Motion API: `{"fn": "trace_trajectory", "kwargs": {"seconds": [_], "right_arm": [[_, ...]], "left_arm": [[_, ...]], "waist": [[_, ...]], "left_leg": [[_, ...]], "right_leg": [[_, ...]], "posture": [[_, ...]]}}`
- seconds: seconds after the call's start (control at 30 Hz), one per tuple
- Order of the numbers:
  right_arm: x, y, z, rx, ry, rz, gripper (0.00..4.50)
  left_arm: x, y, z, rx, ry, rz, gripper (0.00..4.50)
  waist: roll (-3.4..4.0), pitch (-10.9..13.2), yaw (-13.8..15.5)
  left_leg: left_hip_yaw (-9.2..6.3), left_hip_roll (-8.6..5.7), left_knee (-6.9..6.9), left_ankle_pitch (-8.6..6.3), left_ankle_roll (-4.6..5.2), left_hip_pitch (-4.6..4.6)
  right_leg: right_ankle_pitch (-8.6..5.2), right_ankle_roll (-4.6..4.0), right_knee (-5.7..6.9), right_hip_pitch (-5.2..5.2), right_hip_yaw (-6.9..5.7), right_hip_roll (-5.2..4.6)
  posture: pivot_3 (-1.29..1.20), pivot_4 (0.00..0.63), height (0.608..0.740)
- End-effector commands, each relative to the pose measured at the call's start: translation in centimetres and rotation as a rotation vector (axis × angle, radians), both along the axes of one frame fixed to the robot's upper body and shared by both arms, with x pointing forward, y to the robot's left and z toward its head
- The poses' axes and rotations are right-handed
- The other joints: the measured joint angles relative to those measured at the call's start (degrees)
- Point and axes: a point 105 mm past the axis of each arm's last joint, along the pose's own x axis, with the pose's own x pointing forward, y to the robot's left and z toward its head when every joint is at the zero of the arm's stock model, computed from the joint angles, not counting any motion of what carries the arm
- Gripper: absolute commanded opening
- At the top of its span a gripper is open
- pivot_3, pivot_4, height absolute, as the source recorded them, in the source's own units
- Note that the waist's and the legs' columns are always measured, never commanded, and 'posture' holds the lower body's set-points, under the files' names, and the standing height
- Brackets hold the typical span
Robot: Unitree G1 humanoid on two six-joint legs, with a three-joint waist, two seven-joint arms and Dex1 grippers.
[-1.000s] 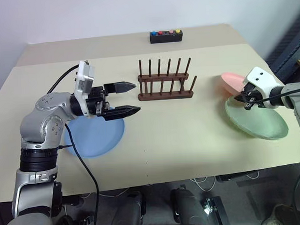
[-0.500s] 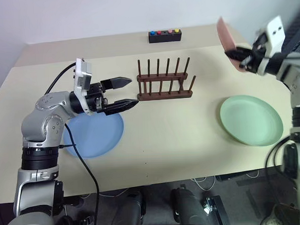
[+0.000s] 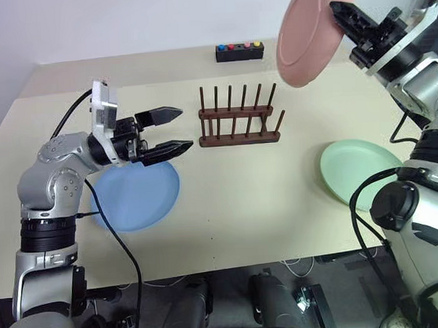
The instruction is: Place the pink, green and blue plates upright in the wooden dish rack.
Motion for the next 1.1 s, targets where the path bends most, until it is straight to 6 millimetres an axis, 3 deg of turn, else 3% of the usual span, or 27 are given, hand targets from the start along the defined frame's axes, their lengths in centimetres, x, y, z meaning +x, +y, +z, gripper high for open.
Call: {"fn": "trace_trajectory", "kwargs": {"seconds": [0.03, 0.6, 0.77, 0.87, 1.1], "right_arm": [[-0.7, 0.5, 0.1, 0.013, -0.009, 0.025, 0.06], [0.5, 0.8, -4.4, -0.085, 0.083, -0.029, 0.06], [1.5, 1.3, -6.9, -0.165, 0.116, -0.068, 0.06], [2.2, 1.2, -7.8, -0.167, 0.158, -0.072, 1.05], [2.6, 0.3, -5.8, -0.2, 0.053, -0.145, 4.44]], "left_arm": [[-0.8, 0.6, 1.6, -0.014, -0.1, 0.007, 4.5], [-0.8, 0.5, 1.1, 0.029, -0.086, 0.01, 4.5], [-0.7, 0.5, 1.0, 0.031, -0.081, 0.012, 4.5], [-0.7, 0.4, 0.9, 0.034, -0.078, 0.014, 4.5], [-0.7, 0.5, 0.8, 0.036, -0.075, 0.021, 4.5]], "waist": [[0.0, 0.0, 0.02], [0.0, 0.0, 0.08], [0.0, 0.0, 0.04], [-0.01, -0.01, 0.04], [0.0, 0.0, 0.04]], "left_leg": [[0.01, 0.0, 0.02, 0.0, 0.0, 0.0], [0.03, -0.01, 0.04, 0.0, 0.02, 0.0], [0.03, -0.01, 0.04, -0.01, 0.03, 0.0], [0.03, -0.01, 0.04, 0.0, 0.01, 0.0], [0.03, -0.01, 0.04, 0.0, 0.01, 0.0]], "right_leg": [[0.0, 0.0, 0.01, 0.0, 0.0, 0.0], [0.0, 0.0, 0.02, 0.01, -0.01, 0.01], [0.0, 0.0, 0.02, 0.01, -0.01, 0.01], [0.0, 0.0, 0.02, 0.01, -0.01, 0.02], [0.0, 0.0, 0.02, 0.0, -0.01, 0.02]], "posture": [[0.0, 0.15, 0.74], [0.0, 0.15, 0.74], [0.0, 0.15, 0.74], [0.0, 0.15, 0.74], [0.0, 0.15, 0.74]]}}
